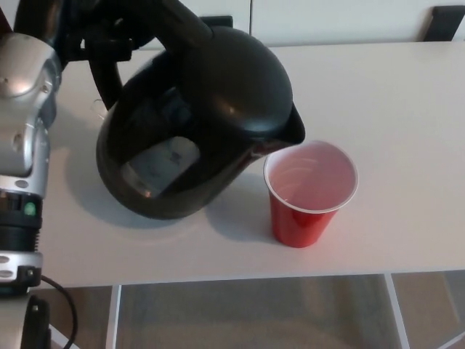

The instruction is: The robot walk towards a table in front and uses its left hand to pick up the pot from the base and pour water to the cup on the right hand side

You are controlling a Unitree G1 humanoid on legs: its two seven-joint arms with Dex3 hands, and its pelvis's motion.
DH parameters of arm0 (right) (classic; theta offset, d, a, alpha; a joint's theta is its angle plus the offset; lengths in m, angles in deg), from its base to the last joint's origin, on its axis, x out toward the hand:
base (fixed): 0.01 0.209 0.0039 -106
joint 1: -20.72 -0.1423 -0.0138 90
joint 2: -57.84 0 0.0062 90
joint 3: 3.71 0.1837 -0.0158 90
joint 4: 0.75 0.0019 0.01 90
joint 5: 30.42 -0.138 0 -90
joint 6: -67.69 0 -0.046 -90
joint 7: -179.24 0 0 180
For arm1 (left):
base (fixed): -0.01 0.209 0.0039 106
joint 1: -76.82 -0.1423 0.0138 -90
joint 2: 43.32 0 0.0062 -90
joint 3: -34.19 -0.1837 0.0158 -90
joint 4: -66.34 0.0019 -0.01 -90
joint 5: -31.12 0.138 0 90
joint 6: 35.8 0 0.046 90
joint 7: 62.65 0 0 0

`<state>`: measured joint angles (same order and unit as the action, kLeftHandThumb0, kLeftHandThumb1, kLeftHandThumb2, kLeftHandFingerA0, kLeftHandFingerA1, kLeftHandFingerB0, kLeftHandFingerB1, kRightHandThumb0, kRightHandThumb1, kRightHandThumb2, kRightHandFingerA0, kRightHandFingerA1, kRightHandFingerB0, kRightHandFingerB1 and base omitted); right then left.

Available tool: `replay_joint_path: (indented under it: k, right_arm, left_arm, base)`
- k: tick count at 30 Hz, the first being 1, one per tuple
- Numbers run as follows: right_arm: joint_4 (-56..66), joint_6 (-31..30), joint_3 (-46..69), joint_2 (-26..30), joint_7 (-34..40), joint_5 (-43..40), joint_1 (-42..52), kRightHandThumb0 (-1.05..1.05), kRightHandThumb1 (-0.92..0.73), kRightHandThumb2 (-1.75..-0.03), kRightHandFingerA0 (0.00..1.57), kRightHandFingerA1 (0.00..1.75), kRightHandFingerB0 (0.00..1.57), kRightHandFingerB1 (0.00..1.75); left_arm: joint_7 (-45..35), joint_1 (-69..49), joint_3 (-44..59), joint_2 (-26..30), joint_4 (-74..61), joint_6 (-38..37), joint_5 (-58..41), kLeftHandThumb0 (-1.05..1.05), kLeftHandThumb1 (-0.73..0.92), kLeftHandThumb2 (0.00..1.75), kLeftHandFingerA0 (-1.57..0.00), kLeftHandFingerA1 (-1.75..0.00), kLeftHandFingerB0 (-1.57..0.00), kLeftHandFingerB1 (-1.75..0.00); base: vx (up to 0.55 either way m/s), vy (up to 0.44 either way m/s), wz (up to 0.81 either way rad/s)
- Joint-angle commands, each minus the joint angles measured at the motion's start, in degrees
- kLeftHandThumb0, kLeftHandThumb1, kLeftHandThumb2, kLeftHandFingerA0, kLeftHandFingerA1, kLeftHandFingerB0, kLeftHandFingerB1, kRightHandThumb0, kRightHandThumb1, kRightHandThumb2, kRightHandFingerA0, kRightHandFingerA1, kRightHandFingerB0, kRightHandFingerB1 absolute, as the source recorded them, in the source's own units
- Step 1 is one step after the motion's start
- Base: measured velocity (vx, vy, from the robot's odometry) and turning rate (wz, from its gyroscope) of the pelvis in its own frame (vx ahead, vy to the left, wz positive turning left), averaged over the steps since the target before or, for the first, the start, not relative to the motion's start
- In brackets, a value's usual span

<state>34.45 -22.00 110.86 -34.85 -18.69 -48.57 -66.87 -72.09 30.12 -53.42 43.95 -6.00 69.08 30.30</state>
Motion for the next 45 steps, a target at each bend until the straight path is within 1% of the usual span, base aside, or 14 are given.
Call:
replay_joint_path:
  k: [1, 2, 6, 7, 8, 10, 11, 13, 17, 30, 31, 32, 42, 45]
  right_arm:
    - [-0.9, 1.5, 0.4, 1.5, -0.7, -0.2, -0.9, -0.13, -0.59, -0.57, 0.56, 0.52, 0.43, 0.43]
    - [-1.0, 1.5, 0.5, 1.4, -0.5, -0.2, -1.1, -0.12, -0.59, -0.57, 0.57, 0.52, 0.44, 0.43]
    - [-0.8, 1.1, 0.4, 1.3, 0.4, 0.0, -1.3, -0.13, -0.6, -0.57, 0.56, 0.5, 0.44, 0.42]
    - [-0.7, 0.9, 0.4, 1.4, 0.2, 0.0, -1.3, -0.18, -0.58, -0.6, 0.54, 0.52, 0.42, 0.44]
    - [-0.7, 0.9, 0.4, 1.4, 0.3, 0.0, -1.4, -0.13, -0.59, -0.57, 0.56, 0.5, 0.42, 0.42]
    - [-0.7, 1.0, 0.5, 1.4, 0.3, 0.0, -1.4, -0.13, -0.59, -0.57, 0.56, 0.5, 0.42, 0.42]
    - [-0.9, 1.0, 0.4, 1.5, 0.3, 0.1, -1.6, -0.13, -0.58, -0.56, 0.57, 0.51, 0.44, 0.42]
    - [-0.9, 1.2, 0.0, 1.7, 0.4, 0.4, -1.9, -0.13, -0.59, -0.57, 0.56, 0.5, 0.45, 0.43]
    - [-1.1, 1.4, -0.2, 1.9, 0.3, 0.6, -2.0, -0.14, -0.59, -0.57, 0.56, 0.51, 0.45, 0.43]
    - [-1.8, 1.6, -0.3, 2.3, 0.4, 0.7, -2.5, -0.14, -0.59, -0.57, 0.58, 0.52, 0.45, 0.43]
    - [-1.4, 1.3, -0.6, 2.4, 0.8, 1.0, -2.6, -0.16, -0.57, -0.56, 0.6, 0.52, 0.45, 0.44]
    - [-1.3, 1.4, -0.7, 2.5, 0.8, 1.2, -2.6, -0.16, -0.57, -0.56, 0.58, 0.51, 0.45, 0.44]
    - [-0.1, 0.7, -0.9, 2.3, 1.4, 1.1, -2.7, -0.16, -0.57, -0.56, 0.6, 0.52, 0.46, 0.44]
    - [-0.6, 0.8, -1.1, 2.7, 1.0, 1.3, -3.5, -0.16, -0.59, -0.57, 0.56, 0.5, 0.45, 0.43]
  left_arm:
    - [8.7, 1.9, -5.5, 3.2, -2.7, -13.0, 12.8, -0.02, 0.7, 0.49, -0.65, -1.75, -0.45, -1.59]
    - [9.4, 2.4, -6.7, 3.7, -2.8, -13.6, 14.2, -0.03, 0.69, 0.52, -0.6, -1.75, -0.45, -1.65]
    - [11.5, 3.4, -9.4, 4.7, -2.8, -15.2, 17.6, -0.03, 0.67, 0.54, -0.59, -1.75, -0.44, -1.67]
    - [11.8, 3.6, -9.9, 4.8, -3.2, -14.5, 18.1, -0.04, 0.65, 0.57, -0.62, -1.75, -0.42, -1.7]
    - [11.9, 3.8, -10.1, 4.8, -3.4, -14.3, 18.2, -0.05, 0.65, 0.57, -0.62, -1.75, -0.43, -1.69]
    - [12.2, 3.8, -10.4, 4.9, -3.4, -14.3, 18.2, -0.05, 0.65, 0.57, -0.62, -1.75, -0.43, -1.69]
    - [12.5, 4.3, -10.5, 5.1, -3.1, -14.6, 18.7, -0.05, 0.67, 0.53, -0.63, -1.75, -0.45, -1.64]
    - [13.1, 5.4, -10.8, 5.6, -2.3, -15.4, 19.6, -0.04, 0.65, 0.57, -0.63, -1.75, -0.43, -1.69]
    - [13.3, 6.3, -10.7, 5.7, -1.6, -16.2, 20.2, -0.04, 0.67, 0.55, -0.62, -1.75, -0.45, -1.66]
    - [14.3, 9.4, -10.7, 7.3, 0.6, -22.5, 23.6, -0.03, 0.64, 0.57, -0.65, -1.75, -0.42, -1.68]
    - [14.7, 9.9, -11.1, 8.4, 0.1, -23.9, 25.0, -0.05, 0.66, 0.55, -0.67, -1.75, -0.47, -1.6]
    - [14.9, 9.9, -11.2, 8.6, 0.0, -24.3, 25.4, -0.06, 0.65, 0.57, -0.68, -1.75, -0.46, -1.66]
    - [15.0, 9.8, -10.6, 9.0, -1.1, -26.9, 26.8, -0.05, 0.65, 0.58, -0.67, -1.75, -0.45, -1.65]
    - [15.2, 8.7, -10.8, 10.0, -2.6, -31.6, 27.0, -0.04, 0.66, 0.56, -0.71, -1.75, -0.45, -1.68]
  base:
    - [0.0, 0.0, 0.0]
    - [0.0, 0.0, 0.0]
    - [0.0, 0.0, 0.0]
    - [0.0, 0.0, 0.0]
    - [0.0, 0.0, 0.0]
    - [0.0, 0.0, 0.0]
    - [0.0, 0.0, 0.0]
    - [0.0, 0.0, 0.0]
    - [0.0, 0.0, 0.0]
    - [0.0, 0.0, 0.0]
    - [0.0, 0.0, 0.0]
    - [0.0, 0.0, 0.0]
    - [0.0, 0.0, 0.0]
    - [0.0, 0.0, 0.0]
